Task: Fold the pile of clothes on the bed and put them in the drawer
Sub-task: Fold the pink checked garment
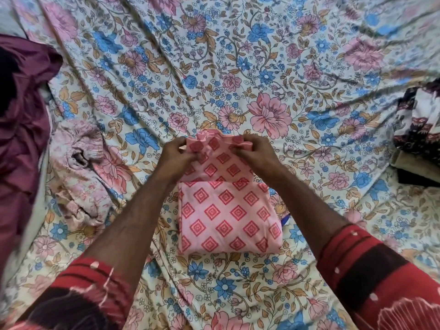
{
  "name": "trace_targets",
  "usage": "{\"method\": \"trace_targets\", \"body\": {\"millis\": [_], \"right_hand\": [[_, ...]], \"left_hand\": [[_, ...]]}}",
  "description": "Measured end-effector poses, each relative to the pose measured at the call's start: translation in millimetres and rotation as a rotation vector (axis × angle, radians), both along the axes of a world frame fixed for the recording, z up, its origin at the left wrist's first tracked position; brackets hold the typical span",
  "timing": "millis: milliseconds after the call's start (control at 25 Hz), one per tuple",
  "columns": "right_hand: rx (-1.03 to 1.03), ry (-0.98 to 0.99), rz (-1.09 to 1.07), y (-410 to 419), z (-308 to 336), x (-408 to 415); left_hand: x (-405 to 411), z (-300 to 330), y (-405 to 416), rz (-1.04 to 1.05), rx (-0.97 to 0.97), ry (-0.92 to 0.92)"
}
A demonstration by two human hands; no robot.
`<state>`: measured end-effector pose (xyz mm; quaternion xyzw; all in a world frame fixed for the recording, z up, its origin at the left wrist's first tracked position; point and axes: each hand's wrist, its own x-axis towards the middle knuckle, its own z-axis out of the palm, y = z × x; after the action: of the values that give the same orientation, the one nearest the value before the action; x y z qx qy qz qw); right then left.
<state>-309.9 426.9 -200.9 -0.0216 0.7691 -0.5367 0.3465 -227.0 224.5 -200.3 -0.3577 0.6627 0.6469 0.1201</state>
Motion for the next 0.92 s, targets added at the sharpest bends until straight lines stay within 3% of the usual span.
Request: {"method": "trace_targets", "body": {"millis": [120,280,360,400,480,600,720,920], "right_hand": [[0.076,0.284,0.244,42,2,33],[0.355,0.663,0.941,97,-19,110],[0.373,0.698,1.026,109,-31,129],[0.336,0.69,0.932,108,-31,132],[0.253,0.649,0.546,99,-27,127],[0.413,0.503,0.043,83,-21,111],[0.583,0.122,-0.058,78,-19,105],[0.42,-0.241,-0.053,70,-16,113]], "left_hand": [[59,11,-1,-0.126,-0.112,0.099],[155,-17,3,-0.655,-0.449,-0.128],[174,-27,6,-0.625,-0.537,-0.13],[176,-26,8,-0.475,-0.518,-0.073],[166,-20,15,-0.173,-0.433,-0.01],[147,-17,30,0.021,-0.225,-0.153],[137,-17,42,0.128,-0.076,-0.267],[136,-18,56,0.103,0.036,-0.339]]}}
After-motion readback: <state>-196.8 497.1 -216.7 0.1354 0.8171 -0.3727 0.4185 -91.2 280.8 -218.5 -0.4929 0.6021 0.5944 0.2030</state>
